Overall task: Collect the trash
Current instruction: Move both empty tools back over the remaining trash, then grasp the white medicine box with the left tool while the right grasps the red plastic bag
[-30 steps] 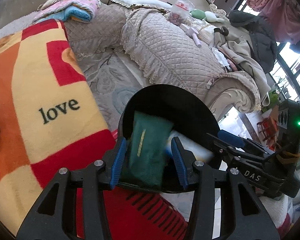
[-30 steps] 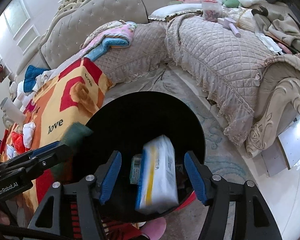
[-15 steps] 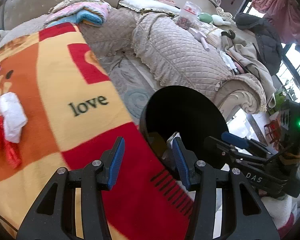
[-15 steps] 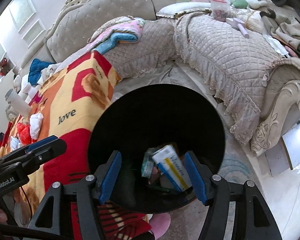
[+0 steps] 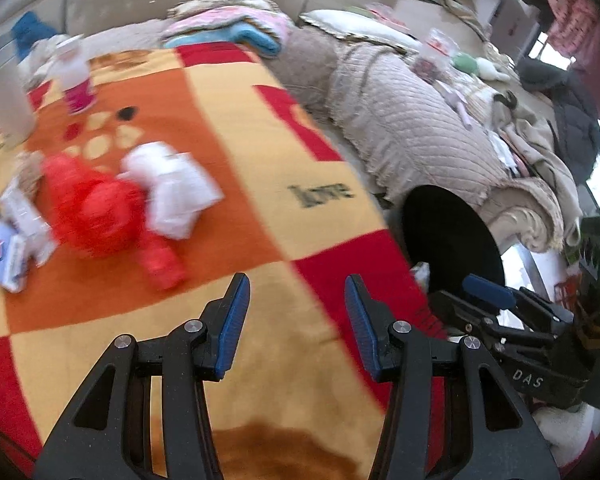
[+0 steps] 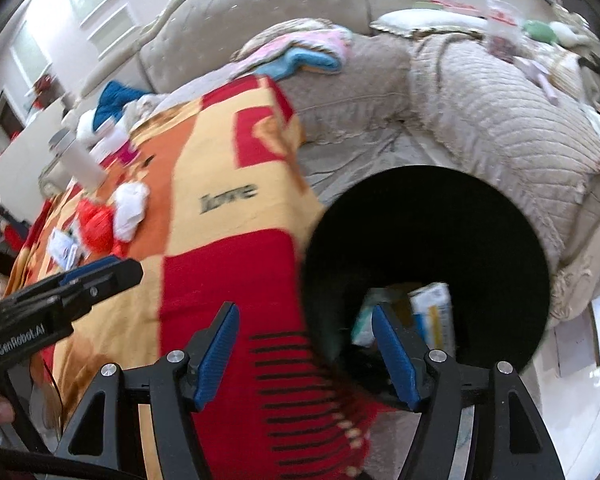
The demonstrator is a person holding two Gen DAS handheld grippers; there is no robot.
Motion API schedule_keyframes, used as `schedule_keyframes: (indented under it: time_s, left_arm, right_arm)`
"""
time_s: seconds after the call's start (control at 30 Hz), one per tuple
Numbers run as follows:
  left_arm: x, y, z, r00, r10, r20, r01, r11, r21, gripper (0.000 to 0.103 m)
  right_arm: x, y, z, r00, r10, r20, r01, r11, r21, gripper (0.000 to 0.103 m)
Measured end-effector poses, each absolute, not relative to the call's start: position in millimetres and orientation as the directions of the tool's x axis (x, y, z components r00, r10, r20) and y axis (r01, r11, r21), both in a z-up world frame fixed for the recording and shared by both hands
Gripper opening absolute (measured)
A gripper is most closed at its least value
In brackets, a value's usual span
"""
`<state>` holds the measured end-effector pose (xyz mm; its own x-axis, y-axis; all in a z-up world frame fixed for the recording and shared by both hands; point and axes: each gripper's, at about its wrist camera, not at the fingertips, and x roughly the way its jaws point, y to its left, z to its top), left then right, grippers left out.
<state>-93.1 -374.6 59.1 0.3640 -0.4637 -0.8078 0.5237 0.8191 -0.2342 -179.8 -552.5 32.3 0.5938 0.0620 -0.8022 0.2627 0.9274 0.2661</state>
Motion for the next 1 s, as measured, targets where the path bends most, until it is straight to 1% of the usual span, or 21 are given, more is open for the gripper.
schedule_keyframes:
  time_s: [0.17, 0.4, 0.47, 0.5, 0.53, 0.73, 0.8, 1.0]
  left_arm:
    - [-76.7, -323.5, 57.9, 0.406, -0.417, -0.814, 0.437, 0.870, -0.228, 0.048]
    - [-42.7, -242.6, 57.9, 0.468, -0.348, -0.813, 0.252, 0.934, -0.255, 0.048]
    - [-31.3, -217.5, 56.0, 0.482, -0.327, -0.813, 0.182, 0.945, -0.272, 0.054]
    - [-26.7, -205.7, 54.7, 0.488, -0.320, -0.812, 0.147, 0.947, -0.285, 0.059]
    - [-22.2, -194.6, 52.7, 0.491, -0.318, -0.811, 0.117, 0.947, -0.300, 0.062]
    - [7.1, -147.4, 42.9, 0.512, -0.289, -0.809, -0.059, 0.928, -0.369, 0.064]
    - [15.9, -141.8, 40.0, 0.519, -0.277, -0.809, -0.102, 0.919, -0.380, 0.069]
    - [38.6, -143.3, 29.4, 0.521, -0.244, -0.818, -0.171, 0.909, -0.380, 0.070]
  right_arm:
    - [-163.5, -514.6, 33.2, 0.583, 0.108, -0.806, 0.186, 0.947, 0.261, 0.069]
    - [-142.7, -472.1, 34.5, 0.568, 0.156, -0.808, 0.097, 0.962, 0.254, 0.070]
    - [-137.2, -460.9, 35.3, 0.565, 0.172, -0.807, 0.071, 0.964, 0.255, 0.071]
    - [-134.3, -455.5, 35.7, 0.564, 0.181, -0.806, 0.056, 0.965, 0.256, 0.071]
    - [-130.9, -449.3, 36.2, 0.562, 0.190, -0.805, 0.038, 0.966, 0.255, 0.071]
    - [-110.7, -419.3, 42.6, 0.556, 0.235, -0.798, -0.052, 0.967, 0.248, 0.071]
    - [-104.6, -411.6, 45.7, 0.557, 0.242, -0.795, -0.075, 0.967, 0.242, 0.071]
    - [-86.8, -396.7, 51.7, 0.561, 0.270, -0.783, -0.122, 0.962, 0.244, 0.074]
